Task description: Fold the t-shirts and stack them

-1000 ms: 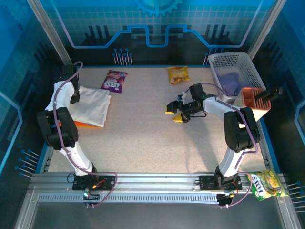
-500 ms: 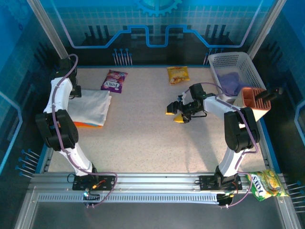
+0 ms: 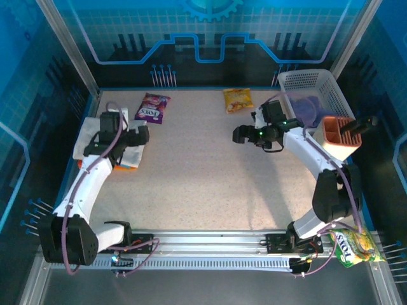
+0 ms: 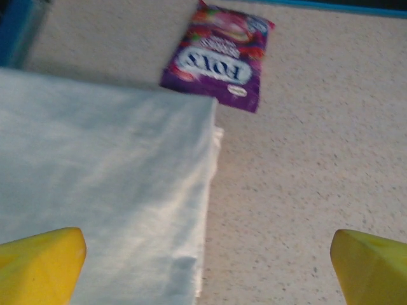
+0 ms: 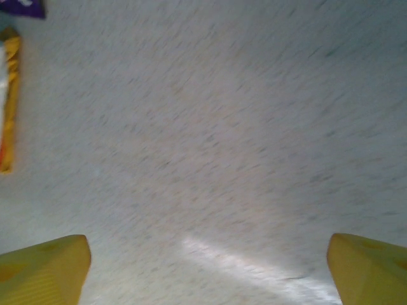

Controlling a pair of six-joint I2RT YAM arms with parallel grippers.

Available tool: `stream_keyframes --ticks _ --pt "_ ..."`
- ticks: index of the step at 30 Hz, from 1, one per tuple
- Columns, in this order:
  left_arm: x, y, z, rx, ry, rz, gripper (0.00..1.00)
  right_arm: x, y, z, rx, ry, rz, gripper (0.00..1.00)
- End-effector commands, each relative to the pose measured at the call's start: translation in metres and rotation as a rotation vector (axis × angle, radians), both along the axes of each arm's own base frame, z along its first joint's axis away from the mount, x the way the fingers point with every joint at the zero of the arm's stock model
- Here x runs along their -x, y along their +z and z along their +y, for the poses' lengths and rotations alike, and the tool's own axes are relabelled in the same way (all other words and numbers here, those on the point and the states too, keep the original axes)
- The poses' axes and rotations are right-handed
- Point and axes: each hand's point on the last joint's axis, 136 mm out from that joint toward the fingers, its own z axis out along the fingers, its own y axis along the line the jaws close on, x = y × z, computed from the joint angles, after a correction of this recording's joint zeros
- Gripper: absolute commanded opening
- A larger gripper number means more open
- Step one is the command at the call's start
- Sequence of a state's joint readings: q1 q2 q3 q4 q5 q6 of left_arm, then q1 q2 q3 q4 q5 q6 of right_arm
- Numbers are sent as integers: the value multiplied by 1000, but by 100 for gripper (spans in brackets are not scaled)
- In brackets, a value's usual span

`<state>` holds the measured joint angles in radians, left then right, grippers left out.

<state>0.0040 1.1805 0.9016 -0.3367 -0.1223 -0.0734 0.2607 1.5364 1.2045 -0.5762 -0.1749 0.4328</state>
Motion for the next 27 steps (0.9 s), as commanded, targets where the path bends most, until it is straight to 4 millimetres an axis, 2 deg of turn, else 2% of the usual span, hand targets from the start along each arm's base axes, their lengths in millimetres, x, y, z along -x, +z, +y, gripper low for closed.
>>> stream_keyframes --ticks 1,6,8,11,13,15,21,25,27 --pt "-19 -2 -19 88 -55 -186 99 -12 11 -50 236 -130 -157 100" --pt "-18 -45 1 -50 -7 -209 99 -23 14 -85 399 -190 -355 100" --pt "-20 -55 -1 -73 -34 -246 99 -27 13 -93 440 -201 -429 100" --pt "-22 -66 -3 -74 -51 -273 99 -24 -2 -107 449 -240 -469 100" --pt "-24 -73 -4 -74 -59 -282 99 -22 -10 -108 434 -215 -503 100" --pt "-25 -78 -5 -74 -63 -286 99 -17 -17 -111 432 -207 -521 100" --pt "-24 -76 -7 -70 -73 -303 99 -4 -20 -118 432 -186 -592 100" --pt "-21 -71 -9 -37 -69 -345 99 -5 -29 -132 449 -230 -642 100" --pt "-22 -71 -11 -25 -71 -350 99 -8 -33 -132 404 -239 -697 100"
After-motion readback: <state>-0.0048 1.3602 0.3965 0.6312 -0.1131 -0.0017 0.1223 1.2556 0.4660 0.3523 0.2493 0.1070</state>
